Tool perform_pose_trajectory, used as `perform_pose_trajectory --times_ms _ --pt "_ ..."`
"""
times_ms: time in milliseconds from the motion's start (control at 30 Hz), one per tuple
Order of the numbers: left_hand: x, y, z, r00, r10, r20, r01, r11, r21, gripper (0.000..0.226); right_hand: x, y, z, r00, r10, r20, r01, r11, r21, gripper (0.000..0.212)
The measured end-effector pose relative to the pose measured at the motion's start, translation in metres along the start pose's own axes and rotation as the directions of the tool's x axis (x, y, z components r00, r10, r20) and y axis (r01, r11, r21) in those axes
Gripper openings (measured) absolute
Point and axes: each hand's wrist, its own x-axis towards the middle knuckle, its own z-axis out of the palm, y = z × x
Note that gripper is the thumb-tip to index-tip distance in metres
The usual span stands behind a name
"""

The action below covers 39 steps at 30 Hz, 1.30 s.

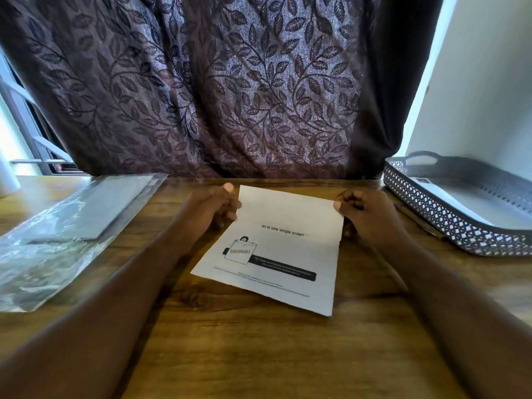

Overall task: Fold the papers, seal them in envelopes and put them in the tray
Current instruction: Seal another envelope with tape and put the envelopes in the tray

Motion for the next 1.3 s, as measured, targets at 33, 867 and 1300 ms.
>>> perform_pose_trajectory --times_ms 33,867,1300 --pt "0.000 0.000 0.003 0.999 0.029 0.037 -0.031 0.998 0.056 0.035 0.000 -0.001 0.001 1.000 -0.001 0.008 0.001 1.000 0.002 0.013" --pt "0.003 -0.010 0.001 0.994 -0.050 0.100 0.042 0.996 0.082 0.013 -0.005 -0.003 0.012 0.973 0.138 0.184 -0.213 0.840 0.499 0.019" --pt "0.003 -0.009 -0.009 0.981 -0.022 0.194 0.043 0.994 -0.102 0.029 -0.003 -0.002 0.010 0.930 0.197 0.309 -0.360 0.649 0.670 0.019"
